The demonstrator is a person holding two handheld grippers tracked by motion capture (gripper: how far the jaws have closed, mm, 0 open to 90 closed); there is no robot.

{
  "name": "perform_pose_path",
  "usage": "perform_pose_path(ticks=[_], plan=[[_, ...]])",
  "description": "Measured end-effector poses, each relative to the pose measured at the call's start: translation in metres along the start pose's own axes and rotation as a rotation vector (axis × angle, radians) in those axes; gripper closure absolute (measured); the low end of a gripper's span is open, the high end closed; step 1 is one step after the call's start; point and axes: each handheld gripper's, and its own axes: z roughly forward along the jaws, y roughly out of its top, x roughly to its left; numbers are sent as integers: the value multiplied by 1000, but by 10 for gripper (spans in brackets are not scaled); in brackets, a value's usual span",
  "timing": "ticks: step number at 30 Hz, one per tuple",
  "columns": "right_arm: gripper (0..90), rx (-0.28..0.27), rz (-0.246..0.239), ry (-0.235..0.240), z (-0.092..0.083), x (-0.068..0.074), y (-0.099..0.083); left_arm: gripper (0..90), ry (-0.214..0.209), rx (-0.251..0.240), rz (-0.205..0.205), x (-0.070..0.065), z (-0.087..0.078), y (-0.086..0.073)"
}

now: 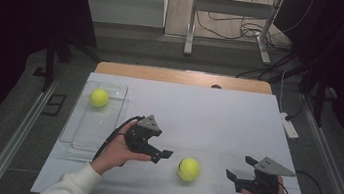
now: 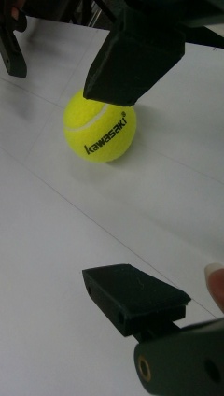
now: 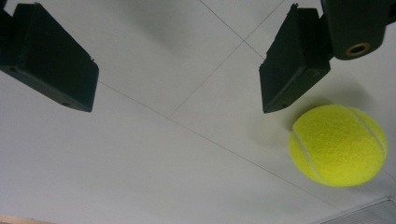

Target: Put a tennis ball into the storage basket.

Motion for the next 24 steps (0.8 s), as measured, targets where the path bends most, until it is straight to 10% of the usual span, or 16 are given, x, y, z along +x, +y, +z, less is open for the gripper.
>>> perform_pose_path(ticks=[24], plan=[[121, -1, 0, 4, 1, -1, 0, 112, -49, 43, 41, -17, 24, 9]])
